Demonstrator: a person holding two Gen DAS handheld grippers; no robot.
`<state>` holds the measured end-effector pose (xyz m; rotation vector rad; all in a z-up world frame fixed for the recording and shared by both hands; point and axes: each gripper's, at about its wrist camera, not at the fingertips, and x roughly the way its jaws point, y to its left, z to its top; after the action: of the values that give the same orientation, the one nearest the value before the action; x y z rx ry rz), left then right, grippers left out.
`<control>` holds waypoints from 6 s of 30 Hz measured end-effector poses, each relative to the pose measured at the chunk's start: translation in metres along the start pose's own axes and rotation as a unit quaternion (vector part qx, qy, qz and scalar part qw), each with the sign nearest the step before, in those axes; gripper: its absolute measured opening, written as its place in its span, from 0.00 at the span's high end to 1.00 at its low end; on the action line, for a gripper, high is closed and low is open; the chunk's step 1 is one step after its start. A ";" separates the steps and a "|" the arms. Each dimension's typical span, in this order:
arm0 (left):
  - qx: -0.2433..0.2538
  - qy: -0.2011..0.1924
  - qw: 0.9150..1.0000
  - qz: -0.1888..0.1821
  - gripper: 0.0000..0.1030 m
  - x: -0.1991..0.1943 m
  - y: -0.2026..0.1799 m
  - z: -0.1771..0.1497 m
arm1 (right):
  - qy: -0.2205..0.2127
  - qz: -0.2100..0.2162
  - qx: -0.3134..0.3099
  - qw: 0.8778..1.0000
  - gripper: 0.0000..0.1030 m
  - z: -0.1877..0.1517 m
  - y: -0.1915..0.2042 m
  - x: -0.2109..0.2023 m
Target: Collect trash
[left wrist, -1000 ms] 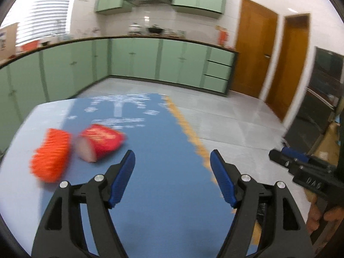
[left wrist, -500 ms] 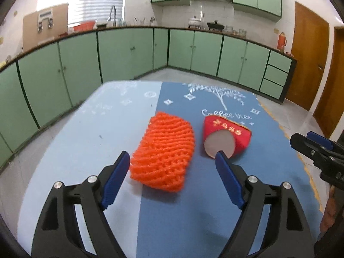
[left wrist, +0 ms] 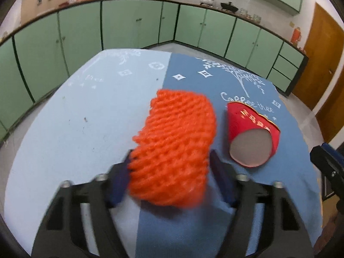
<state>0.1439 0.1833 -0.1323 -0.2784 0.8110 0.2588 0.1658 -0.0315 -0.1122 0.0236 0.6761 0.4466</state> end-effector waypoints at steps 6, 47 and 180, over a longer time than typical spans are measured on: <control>-0.005 -0.028 1.000 0.007 0.69 -0.013 0.007 0.004 | 0.012 0.007 -0.003 1.000 0.18 0.005 0.020 0.018; -0.016 -0.046 0.999 0.026 0.73 -0.020 0.048 0.012 | 0.075 -0.093 0.023 0.993 0.15 0.003 0.034 0.062; 0.208 -0.093 0.948 -0.221 0.17 -0.208 -0.223 -0.073 | -0.085 -0.193 0.143 0.967 0.06 -0.064 -0.143 -0.308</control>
<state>0.0305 -0.0742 0.0061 -0.0312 0.5797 -0.3039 -0.0291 -0.2942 -0.0011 0.1990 0.5552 -0.0304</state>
